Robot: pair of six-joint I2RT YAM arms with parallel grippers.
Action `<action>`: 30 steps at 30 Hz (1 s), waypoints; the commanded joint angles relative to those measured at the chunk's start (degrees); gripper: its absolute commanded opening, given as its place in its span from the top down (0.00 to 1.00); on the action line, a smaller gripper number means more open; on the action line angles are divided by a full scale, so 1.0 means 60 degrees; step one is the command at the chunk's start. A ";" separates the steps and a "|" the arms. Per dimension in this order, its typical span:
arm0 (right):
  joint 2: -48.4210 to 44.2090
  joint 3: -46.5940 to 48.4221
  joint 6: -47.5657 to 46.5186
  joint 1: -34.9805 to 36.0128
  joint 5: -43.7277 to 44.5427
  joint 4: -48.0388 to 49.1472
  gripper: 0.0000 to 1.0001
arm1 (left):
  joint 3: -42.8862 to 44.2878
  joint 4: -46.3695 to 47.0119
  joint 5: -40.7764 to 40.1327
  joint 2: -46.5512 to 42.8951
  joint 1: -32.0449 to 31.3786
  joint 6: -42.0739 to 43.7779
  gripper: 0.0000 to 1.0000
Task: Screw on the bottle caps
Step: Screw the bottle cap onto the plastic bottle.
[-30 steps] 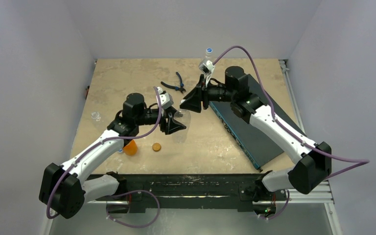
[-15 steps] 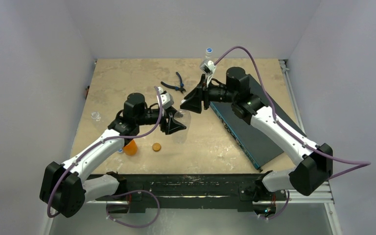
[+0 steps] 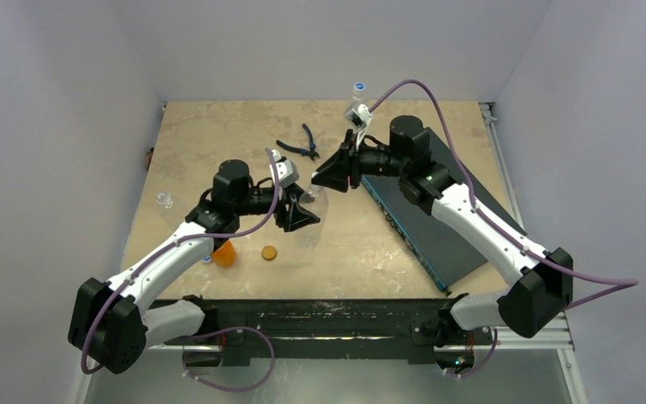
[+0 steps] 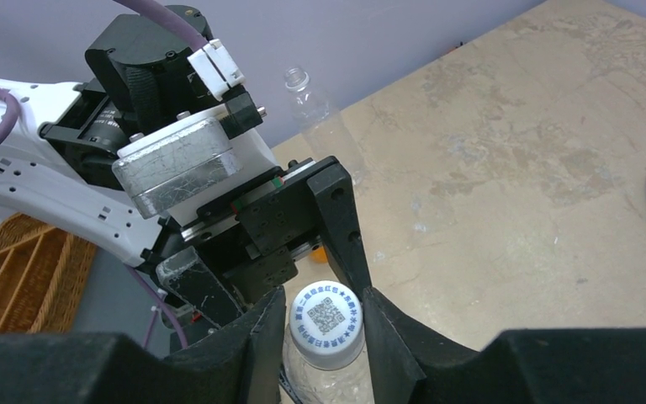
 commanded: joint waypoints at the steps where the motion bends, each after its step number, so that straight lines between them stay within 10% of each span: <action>1: -0.0175 -0.0024 0.0073 0.0017 0.0111 0.0307 0.61 | 0.0351 0.0226 0.0251 -0.0015 0.0076 -0.0090 1.00; 30: -0.0178 0.0493 -0.1854 0.0017 -0.2264 -0.1037 0.86 | 0.0893 -0.0034 0.2133 -0.0089 0.0076 -0.0823 1.00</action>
